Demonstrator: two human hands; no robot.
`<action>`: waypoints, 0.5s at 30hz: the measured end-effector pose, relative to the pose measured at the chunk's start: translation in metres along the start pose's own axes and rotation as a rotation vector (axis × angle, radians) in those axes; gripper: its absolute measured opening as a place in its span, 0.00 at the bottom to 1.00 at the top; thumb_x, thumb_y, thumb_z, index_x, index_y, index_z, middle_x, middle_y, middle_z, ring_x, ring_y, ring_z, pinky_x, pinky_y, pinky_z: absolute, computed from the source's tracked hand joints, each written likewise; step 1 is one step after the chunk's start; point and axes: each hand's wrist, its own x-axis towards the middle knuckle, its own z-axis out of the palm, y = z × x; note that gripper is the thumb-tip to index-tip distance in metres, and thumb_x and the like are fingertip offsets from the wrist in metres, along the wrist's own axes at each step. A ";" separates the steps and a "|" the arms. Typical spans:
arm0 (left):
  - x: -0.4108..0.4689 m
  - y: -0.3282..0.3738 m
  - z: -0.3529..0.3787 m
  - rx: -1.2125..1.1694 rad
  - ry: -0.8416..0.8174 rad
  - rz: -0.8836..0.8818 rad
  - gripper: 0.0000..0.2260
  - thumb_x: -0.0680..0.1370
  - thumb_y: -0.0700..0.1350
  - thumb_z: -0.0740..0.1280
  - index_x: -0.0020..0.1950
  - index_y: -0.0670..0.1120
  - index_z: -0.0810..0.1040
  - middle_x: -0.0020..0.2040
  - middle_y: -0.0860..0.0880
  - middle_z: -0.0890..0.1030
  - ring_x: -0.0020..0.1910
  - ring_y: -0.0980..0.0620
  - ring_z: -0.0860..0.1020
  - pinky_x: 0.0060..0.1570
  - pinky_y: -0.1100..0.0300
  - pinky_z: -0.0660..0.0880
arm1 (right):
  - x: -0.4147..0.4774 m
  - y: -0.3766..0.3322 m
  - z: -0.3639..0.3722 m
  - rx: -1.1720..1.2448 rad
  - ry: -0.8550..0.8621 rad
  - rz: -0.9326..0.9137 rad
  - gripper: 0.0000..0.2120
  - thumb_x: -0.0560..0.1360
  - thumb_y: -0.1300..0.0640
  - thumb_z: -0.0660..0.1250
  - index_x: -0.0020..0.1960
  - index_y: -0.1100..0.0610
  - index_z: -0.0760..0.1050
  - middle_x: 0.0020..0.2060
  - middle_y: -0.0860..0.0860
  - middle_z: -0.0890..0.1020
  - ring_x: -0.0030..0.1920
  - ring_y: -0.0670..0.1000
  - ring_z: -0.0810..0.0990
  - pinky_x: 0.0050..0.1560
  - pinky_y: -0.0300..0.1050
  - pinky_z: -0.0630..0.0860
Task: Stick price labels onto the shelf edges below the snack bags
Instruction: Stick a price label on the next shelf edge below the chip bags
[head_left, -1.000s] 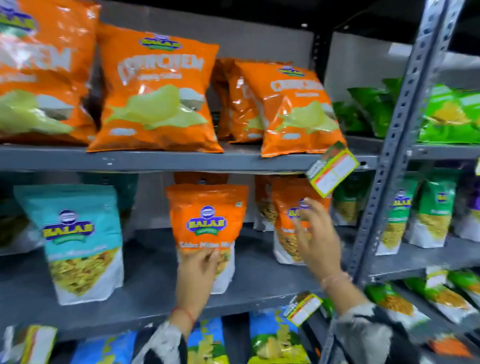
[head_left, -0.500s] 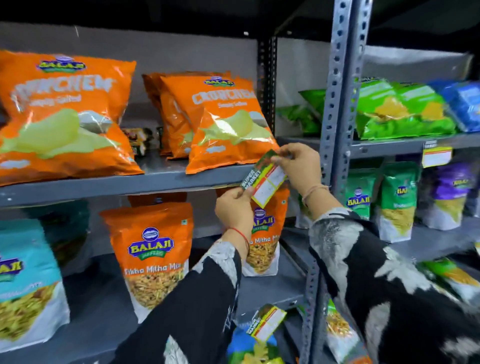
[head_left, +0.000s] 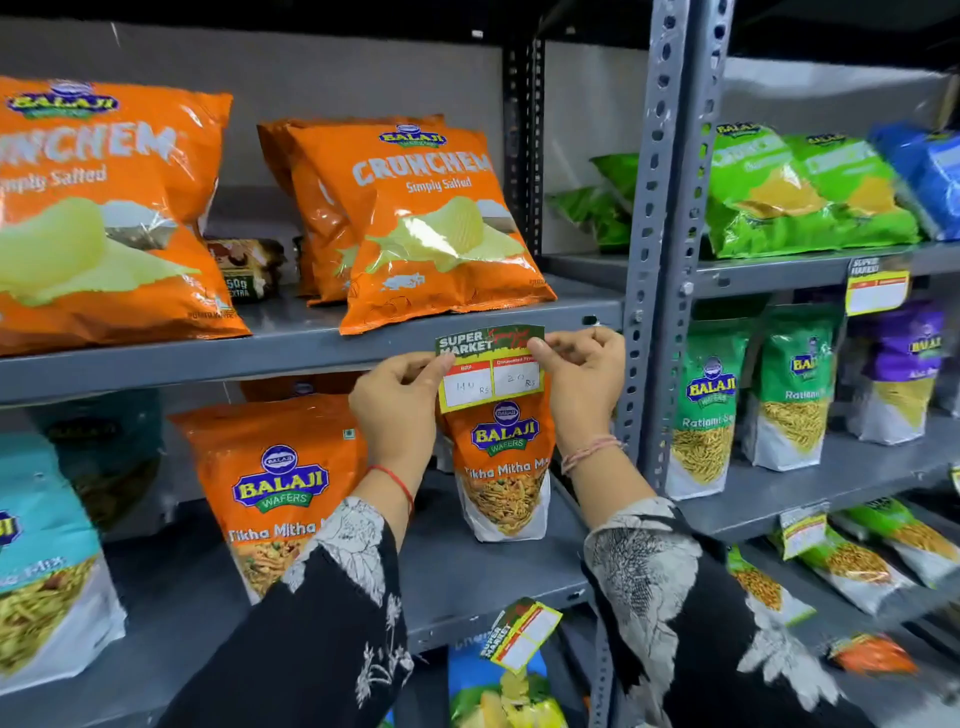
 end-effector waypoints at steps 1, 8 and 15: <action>0.002 0.001 0.001 0.002 0.005 -0.016 0.10 0.67 0.47 0.73 0.41 0.41 0.83 0.35 0.50 0.80 0.32 0.60 0.75 0.28 0.82 0.65 | 0.001 0.000 0.001 0.013 0.011 0.038 0.18 0.64 0.66 0.75 0.25 0.48 0.74 0.45 0.56 0.73 0.52 0.64 0.76 0.55 0.61 0.77; 0.018 0.001 0.010 0.061 0.050 -0.011 0.10 0.66 0.50 0.73 0.37 0.42 0.83 0.31 0.51 0.78 0.31 0.57 0.75 0.27 0.77 0.66 | 0.010 0.000 0.013 -0.059 0.049 -0.005 0.13 0.63 0.61 0.77 0.28 0.49 0.75 0.39 0.43 0.66 0.54 0.60 0.74 0.54 0.54 0.78; 0.020 -0.008 0.008 0.184 0.014 -0.042 0.22 0.67 0.57 0.70 0.26 0.39 0.74 0.25 0.43 0.79 0.28 0.46 0.78 0.33 0.56 0.76 | 0.021 -0.003 0.013 -0.297 0.107 0.044 0.23 0.57 0.54 0.80 0.37 0.55 0.66 0.46 0.51 0.67 0.50 0.58 0.73 0.52 0.54 0.74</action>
